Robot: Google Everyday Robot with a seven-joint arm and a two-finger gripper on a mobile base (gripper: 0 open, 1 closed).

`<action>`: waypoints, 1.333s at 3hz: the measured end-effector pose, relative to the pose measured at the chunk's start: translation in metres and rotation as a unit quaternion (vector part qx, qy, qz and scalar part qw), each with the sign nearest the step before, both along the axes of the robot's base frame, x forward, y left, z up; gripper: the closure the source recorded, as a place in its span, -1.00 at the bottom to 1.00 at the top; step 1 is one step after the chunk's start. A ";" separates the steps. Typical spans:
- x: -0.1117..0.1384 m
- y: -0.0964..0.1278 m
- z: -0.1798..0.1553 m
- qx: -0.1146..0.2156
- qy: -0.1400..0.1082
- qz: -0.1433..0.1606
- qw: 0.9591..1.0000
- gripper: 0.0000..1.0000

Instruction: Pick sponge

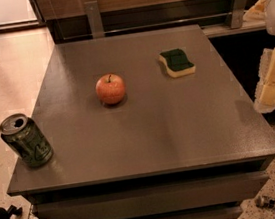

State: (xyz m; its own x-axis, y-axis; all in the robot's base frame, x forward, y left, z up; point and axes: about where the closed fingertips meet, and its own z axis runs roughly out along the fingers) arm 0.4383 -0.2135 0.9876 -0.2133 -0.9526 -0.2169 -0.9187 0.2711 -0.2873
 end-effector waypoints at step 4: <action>0.086 -0.030 -0.036 0.204 -0.053 -0.124 0.970 -1.00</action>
Offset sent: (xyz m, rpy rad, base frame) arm 0.0539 -0.0344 -0.0163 0.2079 -0.0395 -0.1654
